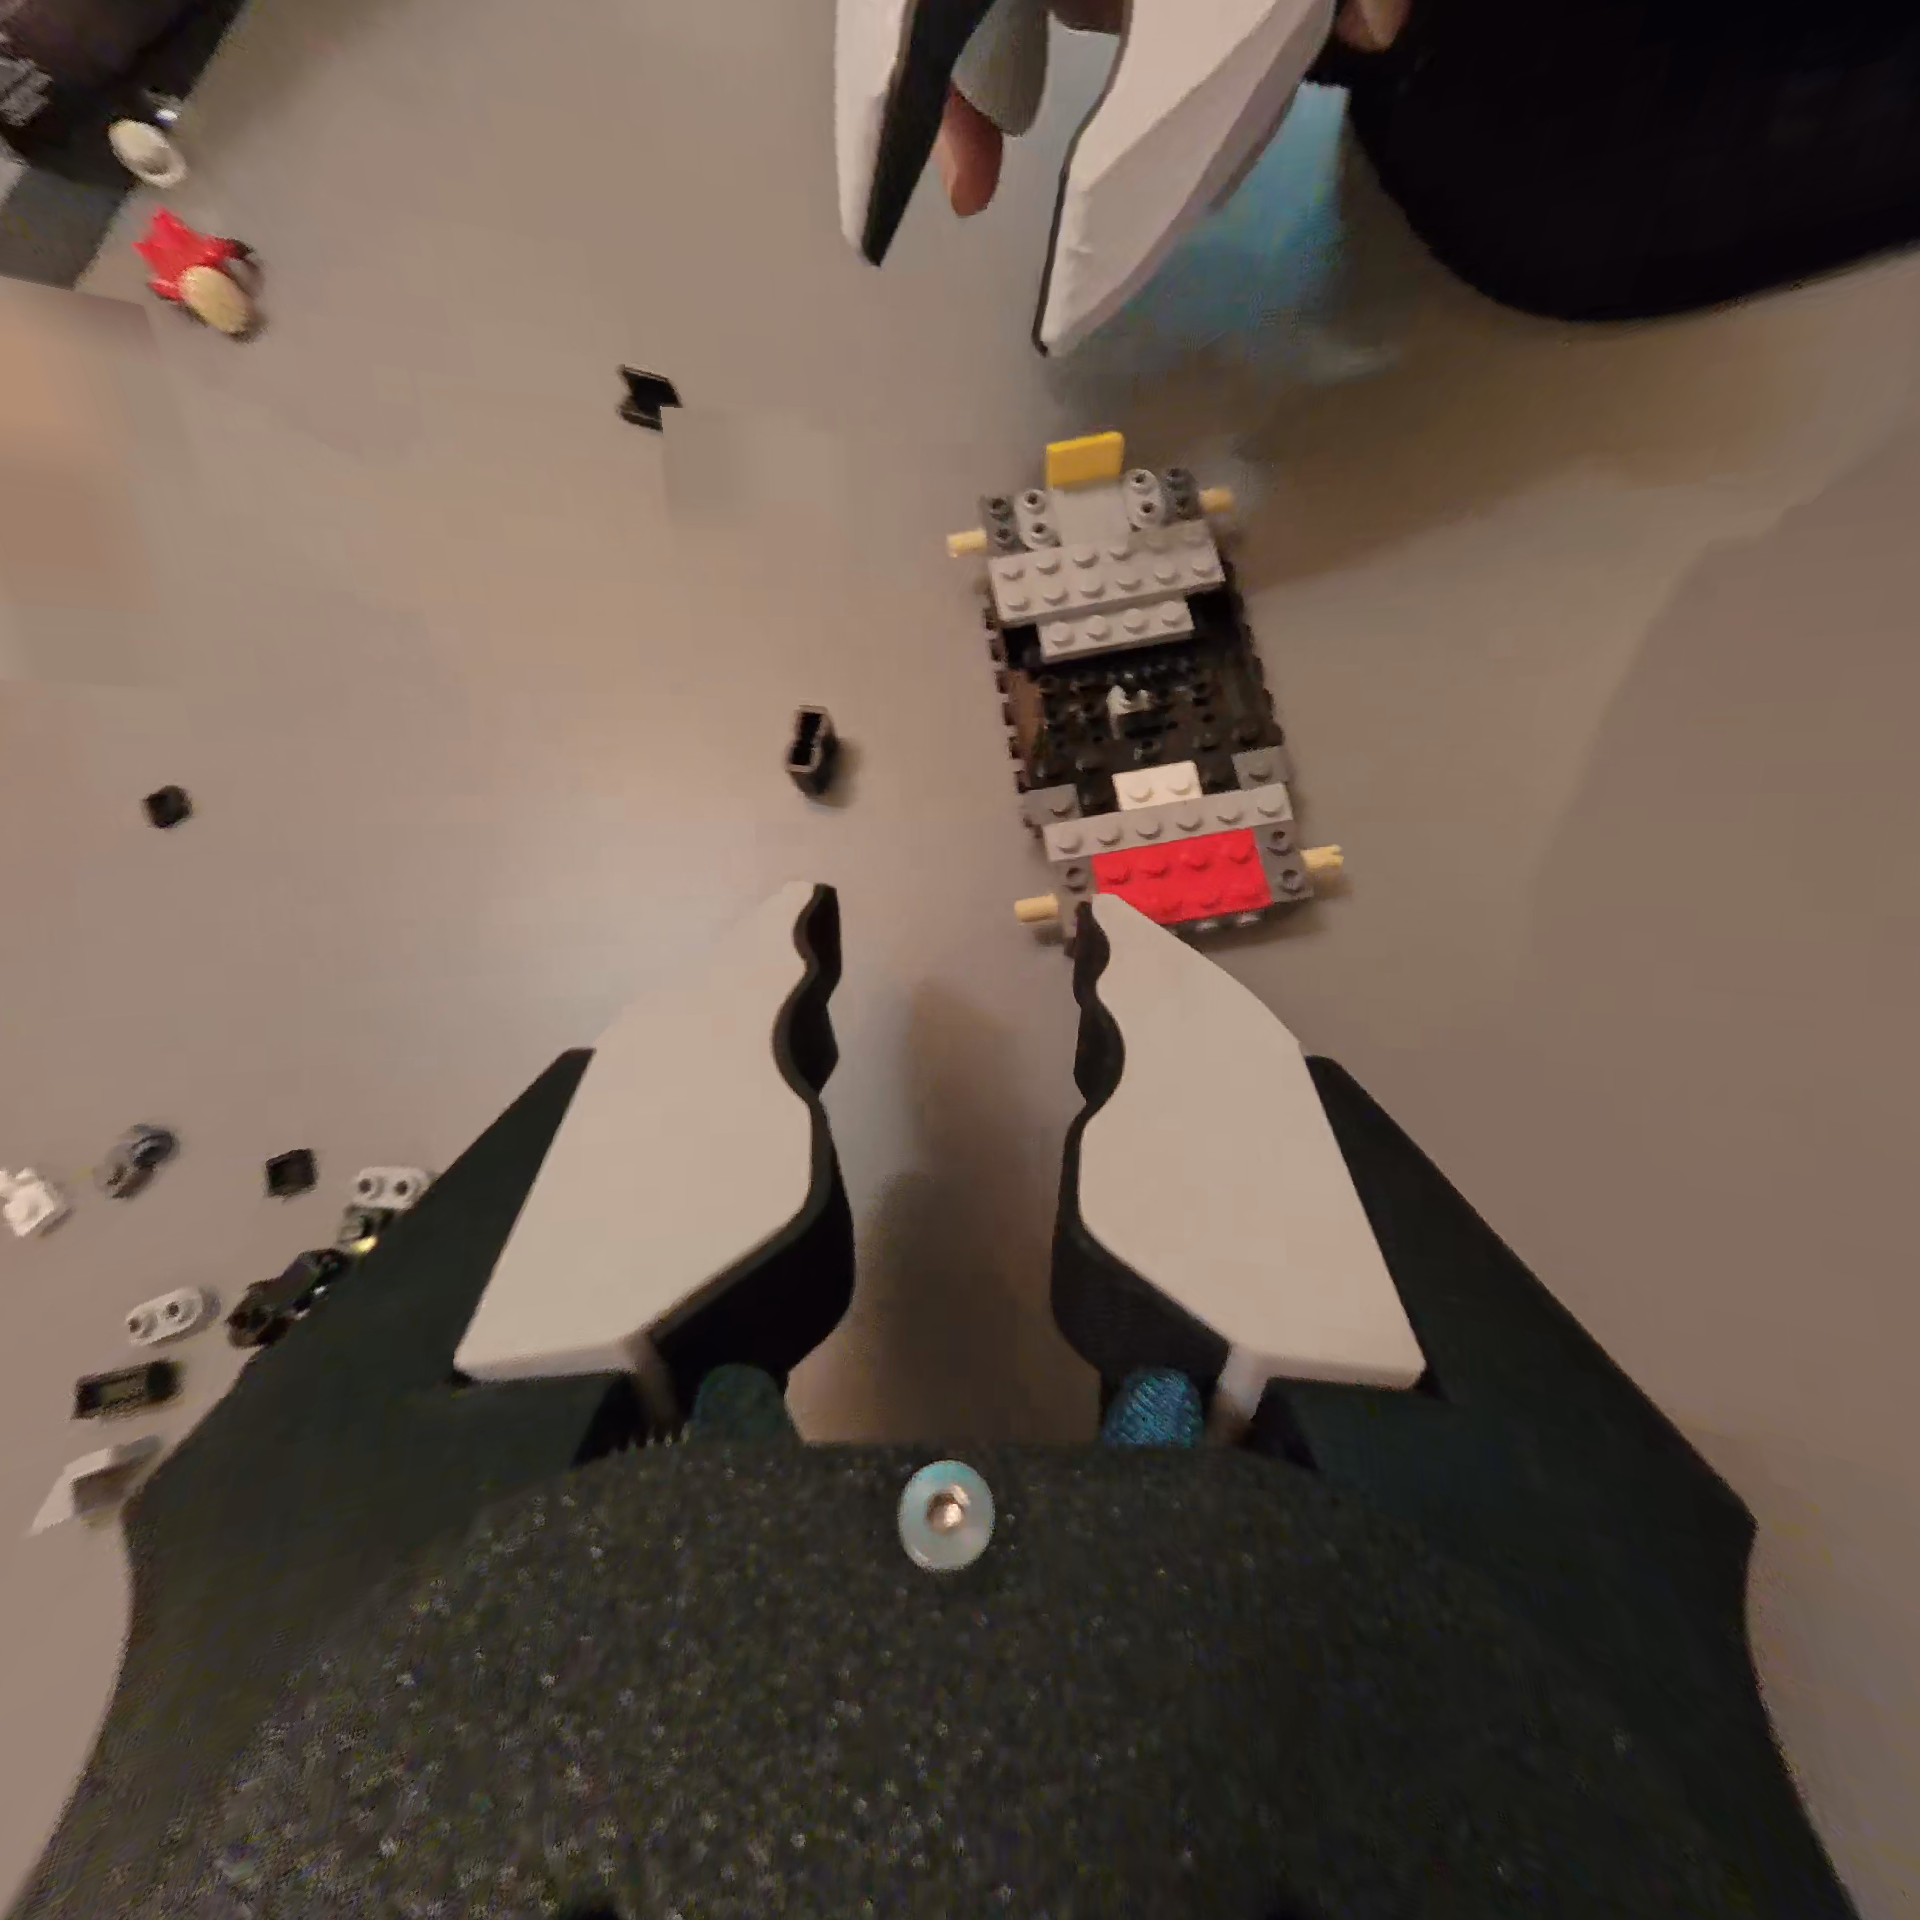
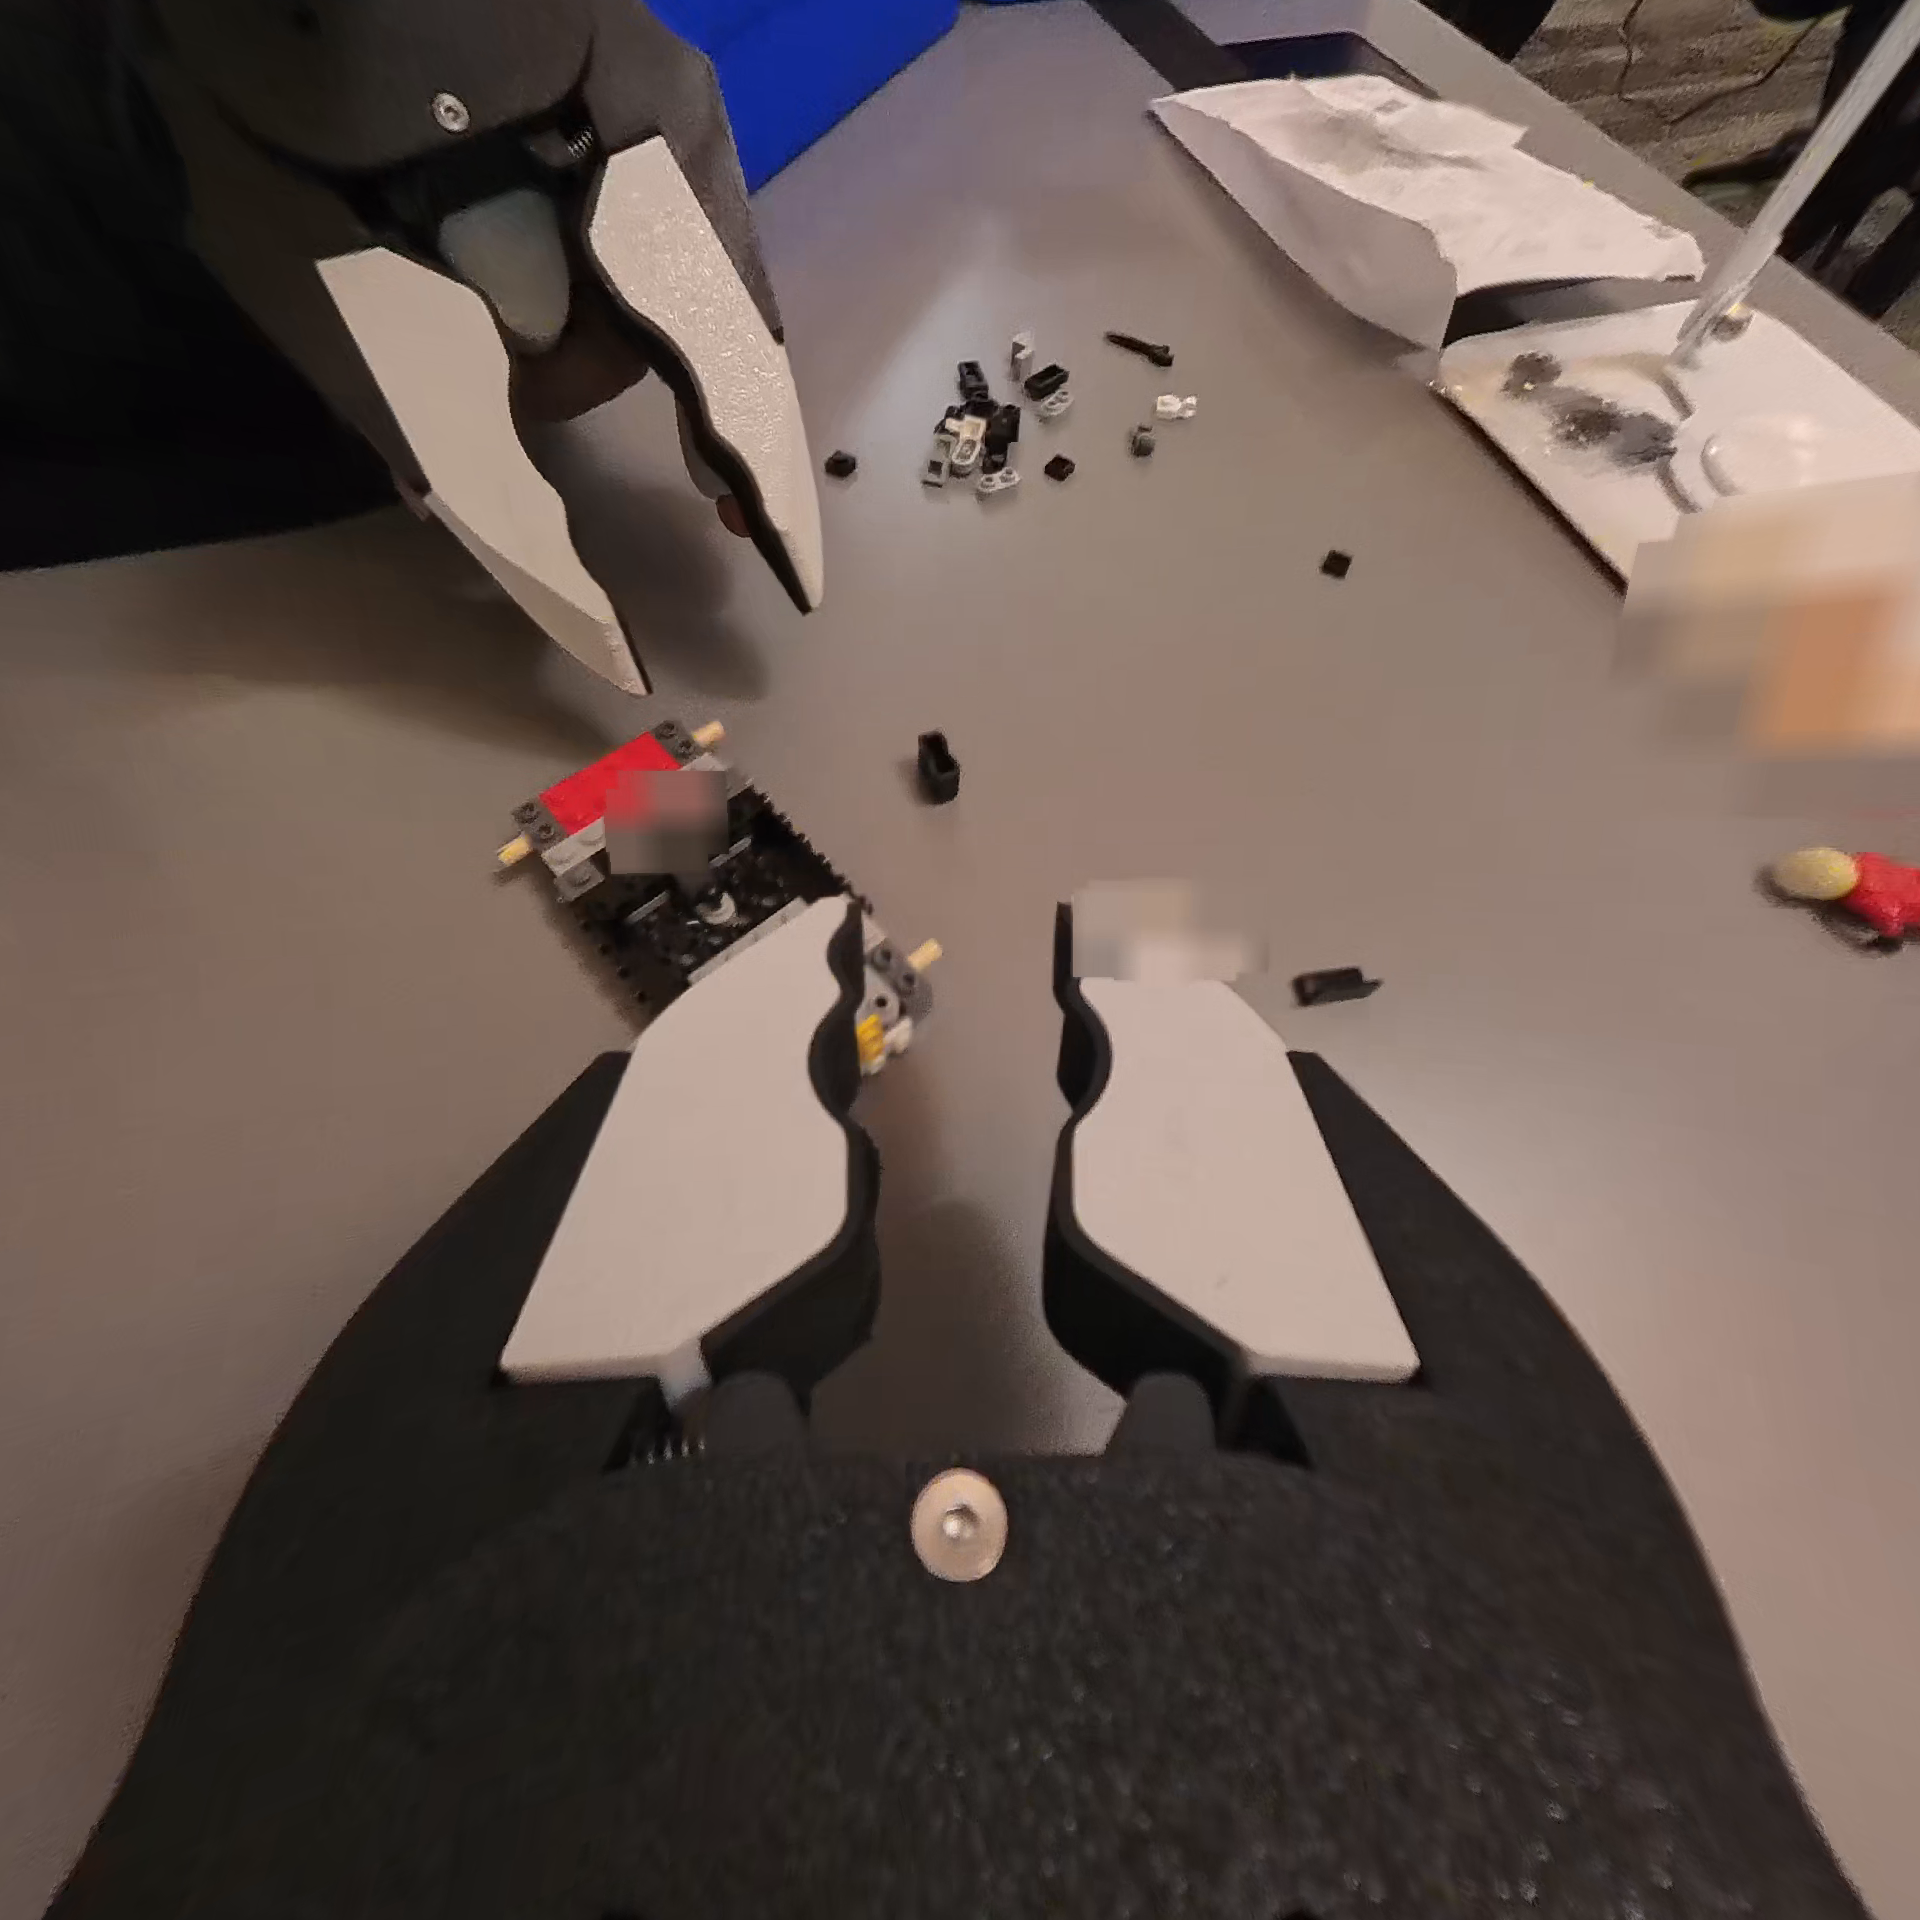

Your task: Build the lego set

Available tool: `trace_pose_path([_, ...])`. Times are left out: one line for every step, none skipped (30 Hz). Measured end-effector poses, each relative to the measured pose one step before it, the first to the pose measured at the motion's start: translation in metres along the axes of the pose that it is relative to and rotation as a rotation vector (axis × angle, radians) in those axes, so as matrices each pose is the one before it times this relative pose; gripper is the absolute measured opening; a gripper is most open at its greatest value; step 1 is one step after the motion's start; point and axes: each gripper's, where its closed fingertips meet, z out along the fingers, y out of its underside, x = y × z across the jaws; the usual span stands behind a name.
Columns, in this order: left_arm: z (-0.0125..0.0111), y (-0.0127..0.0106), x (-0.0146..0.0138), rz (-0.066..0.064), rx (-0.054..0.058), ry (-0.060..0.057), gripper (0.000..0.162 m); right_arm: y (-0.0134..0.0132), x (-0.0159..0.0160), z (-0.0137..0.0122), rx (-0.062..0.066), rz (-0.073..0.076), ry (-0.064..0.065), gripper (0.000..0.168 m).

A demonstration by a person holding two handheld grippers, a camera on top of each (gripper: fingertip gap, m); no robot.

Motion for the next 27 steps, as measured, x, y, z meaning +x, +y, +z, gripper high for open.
trace_pose_path([-0.00145, -0.00149, -0.00417, -0.0085, 0.0091, -0.0185, 0.042, -0.00372, 0.00062, 0.00378, -0.0148, -0.0102, -0.0068, 0.032])
trace_pose_path([-0.0015, -0.0018, -0.00315, -0.007, 0.0113, -0.0141, 0.041, -0.00199, -0.00084, 0.00583, -0.0321, -0.0114, -0.016, 0.031])
trace_pose_path([-0.00133, -0.00139, -0.00226, -0.0066, 0.0102, -0.0099, 0.04, -0.00151, -0.0003, 0.00758, -0.0408, -0.0191, -0.0112, 0.03])
trace_pose_path([-0.00086, -0.00032, -0.00213, -0.0053, 0.0038, -0.0098, 0.039, -0.00223, -0.00033, 0.00849, -0.0363, -0.0254, -0.0092, 0.029])
trace_pose_path([-0.00049, 0.00058, -0.00297, -0.0038, -0.0024, -0.0154, 0.037, -0.0031, -0.00149, 0.00926, -0.0285, -0.0218, -0.017, 0.028])
trace_pose_path([-0.00032, 0.00074, -0.00245, -0.0035, -0.0023, -0.0103, 0.037, -0.00229, -0.00217, 0.00998, -0.0311, -0.0145, -0.0244, 0.028])
trace_pose_path([-0.00022, 0.00029, -0.00126, -0.0054, 0.0027, -0.0028, 0.037, -0.00147, -0.00055, 0.01038, -0.0309, -0.0143, -0.0142, 0.028])
trace_pose_path([-0.00007, -0.00006, -0.00112, -0.0066, 0.0041, -0.0022, 0.037, 0.00009, 0.00058, 0.00985, -0.0329, -0.0209, -0.0069, 0.028])
trace_pose_path([-0.00002, 0.00007, -0.00064, -0.0046, 0.0025, -0.0007, 0.036, 0.00252, 0.00124, 0.00916, -0.0397, -0.0184, -0.0048, 0.028])
trace_pose_path([0.00003, 0.00015, 0.00001, -0.0011, 0.0017, 0.0014, 0.036, 0.00382, 0.00293, 0.0084, -0.0393, -0.0085, 0.005, 0.027])
trace_pose_path([0.00026, 0.00008, 0.00002, 0.0009, 0.0011, -0.0007, 0.036, 0.00196, 0.0022, 0.00586, -0.0184, -0.001, 0.0017, 0.017])
trace_pose_path([0.00043, 0.00001, 0.00005, 0.0008, 0.0003, -0.0003, 0.036, -0.00195, -0.00184, 0.00244, 0.0128, -0.0011, -0.0186, 0.008])
trace_pose_path([0.00039, -0.00024, -0.00008, -0.0017, 0.0029, -0.0001, 0.035, -0.00194, -0.00287, -0.00051, 0.0175, -0.0079, -0.0148, 0.008])
trace_pose_path([0.00032, -0.00124, -0.00058, -0.0062, 0.0094, -0.0018, 0.034, -0.00276, -0.00074, -0.00361, 0.0244, -0.0111, 0.0067, 0.007])
trace_pose_path([-0.00006, -0.00294, -0.00056, -0.0124, 0.0198, 0.0004, 0.034, -0.00582, -0.00102, -0.00634, 0.0452, -0.0083, 0.0042, 0.007])
trace_pose_path([-0.00054, -0.00514, 0.00088, -0.0217, 0.0325, 0.0108, 0.035, -0.01115, -0.00249, -0.00842, 0.0784, 0.0044, -0.0073, 0.007])
trace_pose_path([-0.00107, -0.00786, 0.00191, -0.0291, 0.0483, 0.018, 0.035, -0.01433, -0.00357, -0.00907, 0.0911, 0.0186, -0.0177, 0.007])
trace_pose_path([-0.00155, -0.01053, 0.00243, -0.0297, 0.0646, 0.0191, 0.035, -0.01601, -0.00426, -0.00865, 0.096, 0.0199, -0.0199, 0.007])
trace_pose_path([-0.00204, -0.01237, 0.00337, -0.0293, 0.076, 0.0231, 0.034, -0.0169, -0.00444, -0.00766, 0.0978, 0.0207, -0.0195, 0.007])
trace_pose_path([-0.0025, -0.01301, 0.00445, -0.0318, 0.0817, 0.0301, 0.034, -0.01553, -0.00501, -0.00616, 0.0874, 0.0271, -0.0229, 0.007])
trace_pose_path([-0.00267, -0.01254, 0.00406, -0.0358, 0.0794, 0.0285, 0.031, -0.01267, -0.00419, -0.00464, 0.0739, 0.0304, -0.0165, 0.007])
trace_pose_path([-0.00253, -0.0109, 0.00341, -0.0374, 0.0684, 0.0265, 0.029, -0.00959, -0.00314, -0.00359, 0.0601, 0.0281, -0.0088, 0.007])
trace_pose_path([-0.00236, -0.00892, 0.00365, -0.0341, 0.0567, 0.0282, 0.026, -0.00667, -0.00403, -0.00285, 0.0478, 0.0248, -0.0159, 0.007])
trace_pose_path([-0.00196, -0.00742, 0.00364, -0.0275, 0.0451, 0.0272, 0.024, -0.00437, -0.00542, -0.00226, 0.035, 0.0246, -0.0243, 0.007])
trace_pose_path([-0.00119, -0.00523, 0.00332, -0.0199, 0.0301, 0.0224, 0.022, -0.0033, -0.00338, -0.00143, 0.0296, 0.0199, -0.009, 0.007])
trace_pose_path([-0.00039, -0.00362, 0.00309, -0.0115, 0.0195, 0.0169, 0.021, -0.00265, -0.0025, -0.00092, 0.0258, 0.0117, -0.0023, 0.007])
trace_pose_path([0.00042, -0.00185, 0.0038, -0.0047, 0.0097, 0.0198, 0.021, -0.00221, -0.00275, -0.00043, 0.0235, 0.0079, -0.0043, 0.007])
